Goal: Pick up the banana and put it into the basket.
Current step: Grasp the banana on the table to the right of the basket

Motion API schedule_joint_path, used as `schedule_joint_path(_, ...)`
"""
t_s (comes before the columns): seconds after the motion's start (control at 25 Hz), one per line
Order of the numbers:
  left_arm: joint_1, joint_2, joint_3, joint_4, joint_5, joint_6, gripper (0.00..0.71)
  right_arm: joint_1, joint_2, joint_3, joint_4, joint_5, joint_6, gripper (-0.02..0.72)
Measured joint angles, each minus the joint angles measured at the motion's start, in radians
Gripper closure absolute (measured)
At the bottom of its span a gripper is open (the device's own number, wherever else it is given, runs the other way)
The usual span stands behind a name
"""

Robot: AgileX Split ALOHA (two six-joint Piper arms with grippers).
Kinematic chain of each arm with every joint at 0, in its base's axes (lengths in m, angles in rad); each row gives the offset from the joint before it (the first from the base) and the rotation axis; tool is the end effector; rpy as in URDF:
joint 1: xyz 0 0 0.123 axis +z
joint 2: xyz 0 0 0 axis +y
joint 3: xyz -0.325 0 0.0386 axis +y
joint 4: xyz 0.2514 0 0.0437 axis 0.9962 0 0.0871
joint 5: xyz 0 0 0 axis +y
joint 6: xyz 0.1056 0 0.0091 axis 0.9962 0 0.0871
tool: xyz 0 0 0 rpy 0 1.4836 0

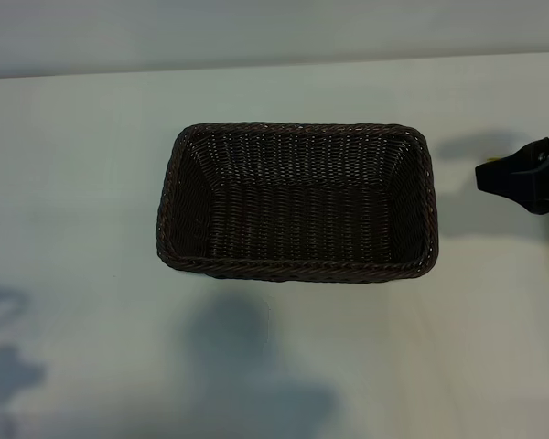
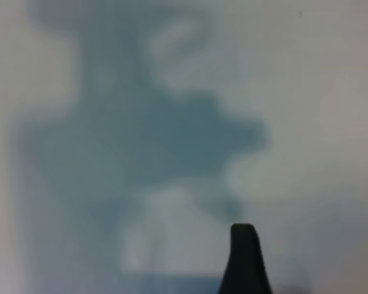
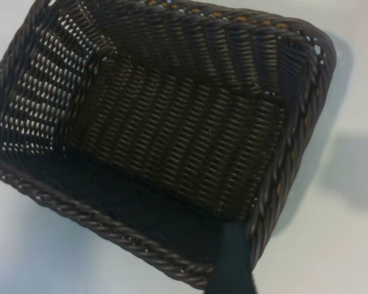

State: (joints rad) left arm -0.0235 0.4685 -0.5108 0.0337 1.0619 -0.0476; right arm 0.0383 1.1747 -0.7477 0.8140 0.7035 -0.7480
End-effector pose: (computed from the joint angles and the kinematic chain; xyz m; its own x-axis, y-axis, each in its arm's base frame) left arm 0.0399 0.0022 0.2733 -0.8025 -0.0123 -0.5965 -0.0191 0.9998 0.0050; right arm 0.2155 0.0582 0.3020 -0.7370 -0.0889 -0.6701 -0.3894 0.8661 0.3134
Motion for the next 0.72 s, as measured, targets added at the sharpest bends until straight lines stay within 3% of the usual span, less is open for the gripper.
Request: schedule_joint_path(0.72,0.0,-0.305,0.008,-0.004,-0.012,0.002,0.151,0.0,0.0,0.0,0.0,-0.014,0.001,0.111)
